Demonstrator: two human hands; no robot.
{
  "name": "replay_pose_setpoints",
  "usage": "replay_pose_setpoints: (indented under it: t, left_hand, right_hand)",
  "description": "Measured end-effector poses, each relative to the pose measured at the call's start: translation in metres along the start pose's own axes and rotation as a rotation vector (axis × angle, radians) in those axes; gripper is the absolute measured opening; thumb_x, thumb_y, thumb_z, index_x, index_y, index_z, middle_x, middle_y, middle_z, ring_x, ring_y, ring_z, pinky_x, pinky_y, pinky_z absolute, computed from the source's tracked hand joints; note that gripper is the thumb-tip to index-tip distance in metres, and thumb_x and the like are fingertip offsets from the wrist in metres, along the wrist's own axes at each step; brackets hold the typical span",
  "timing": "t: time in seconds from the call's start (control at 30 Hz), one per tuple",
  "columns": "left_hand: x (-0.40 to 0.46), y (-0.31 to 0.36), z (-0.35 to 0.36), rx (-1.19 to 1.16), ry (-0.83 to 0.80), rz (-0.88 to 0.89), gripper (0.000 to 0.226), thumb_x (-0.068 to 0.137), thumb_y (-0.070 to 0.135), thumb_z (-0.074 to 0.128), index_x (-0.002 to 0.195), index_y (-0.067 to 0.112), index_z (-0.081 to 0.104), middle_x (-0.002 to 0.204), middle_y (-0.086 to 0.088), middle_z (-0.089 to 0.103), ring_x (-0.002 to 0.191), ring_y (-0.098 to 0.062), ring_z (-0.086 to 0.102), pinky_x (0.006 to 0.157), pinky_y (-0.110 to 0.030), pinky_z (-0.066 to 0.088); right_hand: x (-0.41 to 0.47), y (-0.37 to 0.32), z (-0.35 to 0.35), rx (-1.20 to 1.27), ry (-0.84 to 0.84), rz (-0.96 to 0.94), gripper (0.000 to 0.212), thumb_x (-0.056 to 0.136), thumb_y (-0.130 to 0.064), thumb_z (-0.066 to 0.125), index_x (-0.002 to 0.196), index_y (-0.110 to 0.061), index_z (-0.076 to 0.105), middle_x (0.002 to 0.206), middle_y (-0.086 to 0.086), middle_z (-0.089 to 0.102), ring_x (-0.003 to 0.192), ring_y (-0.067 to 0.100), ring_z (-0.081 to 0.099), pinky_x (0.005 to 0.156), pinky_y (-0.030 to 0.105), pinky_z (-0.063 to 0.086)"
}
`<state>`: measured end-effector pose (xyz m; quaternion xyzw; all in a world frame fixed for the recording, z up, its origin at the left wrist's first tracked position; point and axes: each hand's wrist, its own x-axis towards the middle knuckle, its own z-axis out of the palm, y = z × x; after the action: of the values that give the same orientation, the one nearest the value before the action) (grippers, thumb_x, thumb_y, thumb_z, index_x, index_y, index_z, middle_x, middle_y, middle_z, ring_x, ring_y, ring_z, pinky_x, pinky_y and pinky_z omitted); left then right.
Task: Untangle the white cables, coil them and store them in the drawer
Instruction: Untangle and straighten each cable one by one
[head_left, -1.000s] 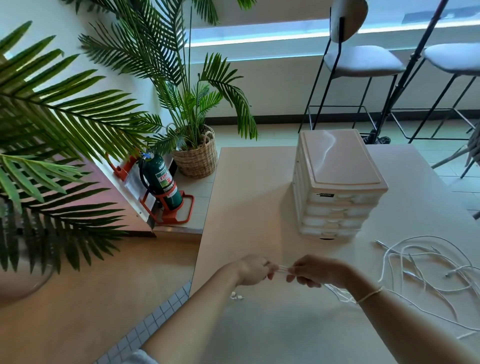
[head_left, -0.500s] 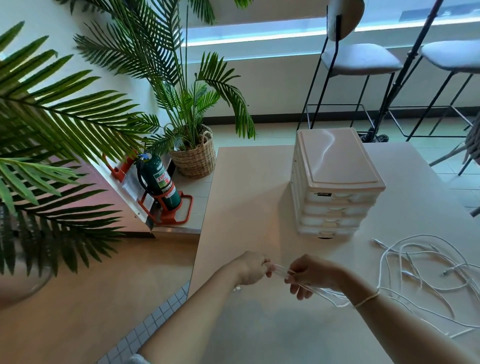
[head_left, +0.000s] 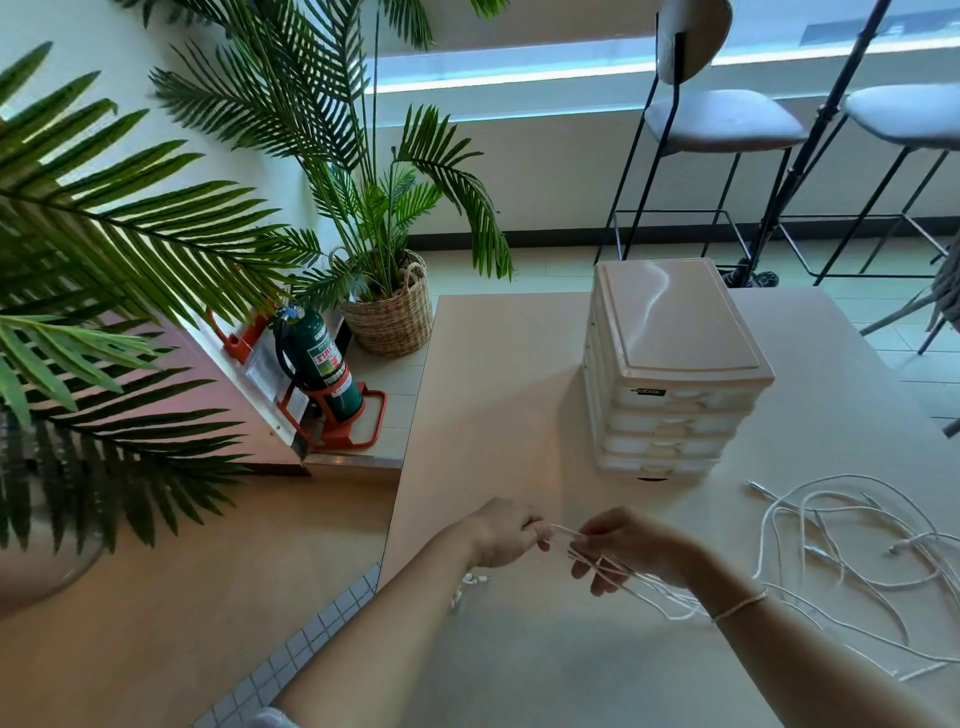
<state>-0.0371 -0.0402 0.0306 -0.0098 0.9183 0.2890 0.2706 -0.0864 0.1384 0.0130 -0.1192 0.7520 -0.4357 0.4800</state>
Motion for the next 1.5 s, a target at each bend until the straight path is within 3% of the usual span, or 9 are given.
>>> replay_pose_setpoints:
  t: [0.33,0.53,0.67,0.77,0.87,1.07,1.17,1.3,1.5]
  left_hand:
    - [0.003,-0.002,0.000,-0.042,0.064,-0.031,0.032,0.099,0.027,0.041,0.108,0.010,0.066,0.100,-0.017,0.063,0.090,-0.029,0.053,0.062,-0.023,0.028]
    - [0.001,-0.003,-0.001,-0.026,-0.104,-0.008,0.033,0.099,0.033,0.042,0.110,0.014,0.066,0.119,-0.011,0.060,0.110,-0.025,0.052,0.082,-0.024,0.034]
    - [-0.002,-0.006,-0.005,-0.025,-0.073,-0.005,0.032,0.098,0.032,0.043,0.105,0.012,0.067,0.103,-0.010,0.060,0.097,-0.024,0.053,0.077,-0.026,0.036]
    - [0.001,-0.007,-0.010,-0.006,0.015,-0.019,0.030,0.098,0.029,0.043,0.104,0.011,0.067,0.087,-0.003,0.053,0.083,-0.017,0.046,0.063,-0.026,0.031]
    - [0.002,-0.003,-0.010,-0.033,0.035,-0.009,0.030,0.098,0.029,0.044,0.105,0.012,0.067,0.089,-0.002,0.054,0.085,-0.016,0.048,0.068,-0.023,0.032]
    - [-0.005,0.010,-0.007,-0.118,-0.090,0.020,0.033,0.098,0.033,0.044,0.101,0.009,0.067,0.063,0.006,0.041,0.058,-0.005,0.037,0.051,-0.011,0.030]
    - [-0.004,-0.002,-0.015,-0.085,0.008,-0.024,0.030,0.098,0.029,0.046,0.099,0.008,0.067,0.069,0.007,0.050,0.062,-0.004,0.041,0.052,-0.006,0.029]
    - [-0.002,-0.003,-0.010,-0.077,0.028,-0.029,0.029,0.098,0.025,0.046,0.101,0.006,0.067,0.103,-0.013,0.065,0.081,-0.012,0.046,0.056,-0.005,0.029]
    - [-0.007,-0.011,-0.013,-0.082,-0.128,-0.101,0.033,0.099,0.037,0.037,0.108,0.018,0.062,0.073,0.004,0.045,0.078,-0.015,0.043,0.062,-0.020,0.034]
  right_hand:
    - [0.003,0.008,0.000,0.002,0.014,0.019,0.034,0.100,-0.019,0.039,0.073,-0.013,0.059,0.043,-0.010,0.043,0.035,0.005,0.031,0.039,0.017,0.023]
    - [0.004,0.000,-0.004,-0.120,0.039,-0.013,0.028,0.100,-0.012,0.037,0.076,-0.012,0.053,0.065,0.001,0.058,0.035,0.004,0.050,0.042,0.017,0.042]
    - [0.004,0.001,-0.001,-0.262,0.060,-0.051,0.029,0.099,-0.014,0.039,0.075,-0.017,0.055,0.060,-0.004,0.053,0.034,0.004,0.040,0.040,0.017,0.032]
    - [0.001,-0.002,0.002,-0.162,0.011,-0.018,0.032,0.100,-0.022,0.038,0.076,-0.017,0.058,0.056,-0.004,0.040,0.035,0.004,0.029,0.038,0.017,0.024]
    - [-0.004,-0.006,-0.004,-0.029,-0.009,-0.005,0.038,0.101,-0.028,0.034,0.075,-0.014,0.058,0.053,-0.005,0.035,0.036,0.004,0.024,0.037,0.017,0.018]
    - [0.003,-0.015,-0.012,-0.266,0.328,-0.058,0.038,0.097,-0.029,0.044,0.062,-0.021,0.056,0.055,-0.006,0.044,0.044,0.004,0.036,0.044,0.019,0.025]
    - [-0.004,-0.016,0.006,-0.332,0.195,-0.077,0.038,0.096,-0.028,0.046,0.059,-0.022,0.053,0.057,-0.006,0.046,0.053,0.008,0.039,0.052,0.022,0.030]
    - [-0.013,-0.019,0.008,-0.371,0.036,-0.028,0.037,0.095,-0.028,0.047,0.059,-0.021,0.050,0.054,-0.005,0.040,0.042,0.004,0.031,0.041,0.016,0.024]
    - [0.001,-0.016,-0.001,-0.333,0.272,-0.034,0.039,0.097,-0.027,0.044,0.059,-0.021,0.052,0.054,-0.006,0.042,0.048,0.008,0.034,0.044,0.019,0.024]
